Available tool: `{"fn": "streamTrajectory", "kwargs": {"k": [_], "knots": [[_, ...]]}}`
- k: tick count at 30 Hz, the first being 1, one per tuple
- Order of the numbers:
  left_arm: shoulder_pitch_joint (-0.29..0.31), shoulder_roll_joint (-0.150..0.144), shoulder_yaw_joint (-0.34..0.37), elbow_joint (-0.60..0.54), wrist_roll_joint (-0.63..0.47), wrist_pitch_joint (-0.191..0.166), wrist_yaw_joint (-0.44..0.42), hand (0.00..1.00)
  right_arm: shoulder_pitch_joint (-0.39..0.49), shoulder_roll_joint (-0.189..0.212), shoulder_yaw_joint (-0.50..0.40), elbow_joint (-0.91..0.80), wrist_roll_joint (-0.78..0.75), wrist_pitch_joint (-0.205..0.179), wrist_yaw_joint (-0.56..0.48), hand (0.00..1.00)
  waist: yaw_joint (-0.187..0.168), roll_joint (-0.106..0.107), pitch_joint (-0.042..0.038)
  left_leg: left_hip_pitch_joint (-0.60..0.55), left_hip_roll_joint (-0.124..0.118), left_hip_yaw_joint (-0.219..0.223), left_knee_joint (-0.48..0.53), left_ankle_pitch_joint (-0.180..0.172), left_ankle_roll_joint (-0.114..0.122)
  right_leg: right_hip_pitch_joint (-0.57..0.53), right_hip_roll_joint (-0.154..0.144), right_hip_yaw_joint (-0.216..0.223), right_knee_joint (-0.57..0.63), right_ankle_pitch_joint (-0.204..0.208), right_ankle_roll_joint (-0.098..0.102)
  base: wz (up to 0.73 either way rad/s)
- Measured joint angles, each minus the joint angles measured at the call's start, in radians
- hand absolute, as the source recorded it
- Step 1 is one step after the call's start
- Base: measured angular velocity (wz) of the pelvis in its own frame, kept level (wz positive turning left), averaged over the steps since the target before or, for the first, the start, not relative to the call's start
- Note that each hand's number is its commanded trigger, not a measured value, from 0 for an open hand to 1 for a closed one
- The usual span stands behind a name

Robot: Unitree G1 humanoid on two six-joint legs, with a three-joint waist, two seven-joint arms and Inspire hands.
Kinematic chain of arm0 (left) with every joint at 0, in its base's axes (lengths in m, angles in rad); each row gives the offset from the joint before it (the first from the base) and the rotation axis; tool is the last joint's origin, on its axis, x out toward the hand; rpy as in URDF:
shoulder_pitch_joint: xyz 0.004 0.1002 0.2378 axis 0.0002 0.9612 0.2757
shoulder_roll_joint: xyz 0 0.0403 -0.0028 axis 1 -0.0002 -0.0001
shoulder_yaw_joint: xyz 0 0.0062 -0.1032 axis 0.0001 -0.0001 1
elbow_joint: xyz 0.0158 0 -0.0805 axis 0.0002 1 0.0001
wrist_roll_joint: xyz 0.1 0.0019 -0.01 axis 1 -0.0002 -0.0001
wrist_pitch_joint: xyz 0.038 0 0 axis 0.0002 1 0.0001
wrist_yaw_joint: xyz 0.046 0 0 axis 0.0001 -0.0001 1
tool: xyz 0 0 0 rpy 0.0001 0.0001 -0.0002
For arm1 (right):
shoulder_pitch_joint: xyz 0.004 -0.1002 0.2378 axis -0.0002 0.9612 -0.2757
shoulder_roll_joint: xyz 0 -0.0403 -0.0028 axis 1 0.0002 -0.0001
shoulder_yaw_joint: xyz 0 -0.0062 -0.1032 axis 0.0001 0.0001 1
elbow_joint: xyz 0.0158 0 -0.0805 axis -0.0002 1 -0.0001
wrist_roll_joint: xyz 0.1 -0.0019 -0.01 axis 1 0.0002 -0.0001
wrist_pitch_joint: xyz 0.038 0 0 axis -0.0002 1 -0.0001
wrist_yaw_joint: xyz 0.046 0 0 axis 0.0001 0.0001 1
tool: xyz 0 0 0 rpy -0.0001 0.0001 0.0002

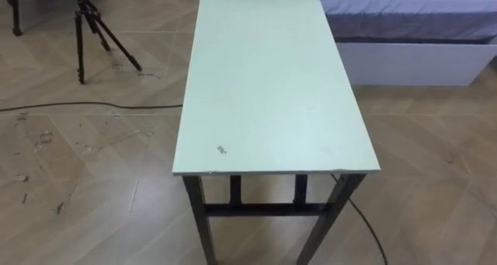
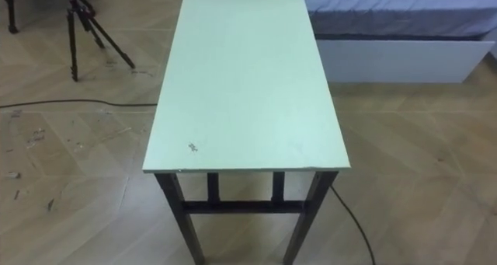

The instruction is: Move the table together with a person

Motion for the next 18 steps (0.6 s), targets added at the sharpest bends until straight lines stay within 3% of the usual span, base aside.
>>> {"fn": "streamTrajectory", "kwargs": {"k": [4,6,9,14,18], "knots": [[-0.014,0.001,-0.078,-0.057,-0.154,0.019,-0.039,0.0,0.009,0.003,0.02,-0.093,0.139,0.018,0.024,0.0,-0.004,0.01,-0.0027,-0.007,0.0,0.001,0.016,-0.011,0.001,-0.002,-0.001,0.002,0.006,0.0,0.0,-0.04],[0.002,0.002,-0.138,-0.173,-0.286,0.041,-0.052,0.0,0.029,0.012,0.046,-0.207,0.212,0.051,0.023,0.0,-0.007,0.014,-0.0039,-0.028,-0.002,0.005,0.022,-0.01,0.002,-0.032,-0.006,0.004,0.024,0.0,0.0,-0.06],[0.009,0.001,-0.202,-0.311,-0.393,0.066,-0.088,0.0,0.057,0.012,0.1,-0.376,0.327,0.078,0.023,0.0,-0.01,0.021,-0.0021,-0.037,-0.002,0.004,0.034,-0.01,0.002,-0.035,-0.008,0.003,0.023,0.0,0.0,0.01],[0.008,-0.004,-0.267,-0.477,-0.483,0.097,-0.116,0.0,0.059,0.015,0.163,-0.541,0.502,0.098,0.024,0.0,-0.019,0.023,-0.0015,-0.028,-0.001,0.005,0.034,-0.01,0.002,-0.03,-0.007,0.004,0.027,0.0,0.0,-0.01],[0.041,0.003,-0.287,-0.627,-0.542,0.129,-0.116,0.0,0.062,0.016,0.199,-0.629,0.565,0.11,0.024,0.0,-0.019,0.009,0.0018,-0.022,-0.002,0.02,0.034,-0.01,0.002,-0.035,-0.006,0.027,0.038,-0.003,0.0,-0.09]]}}
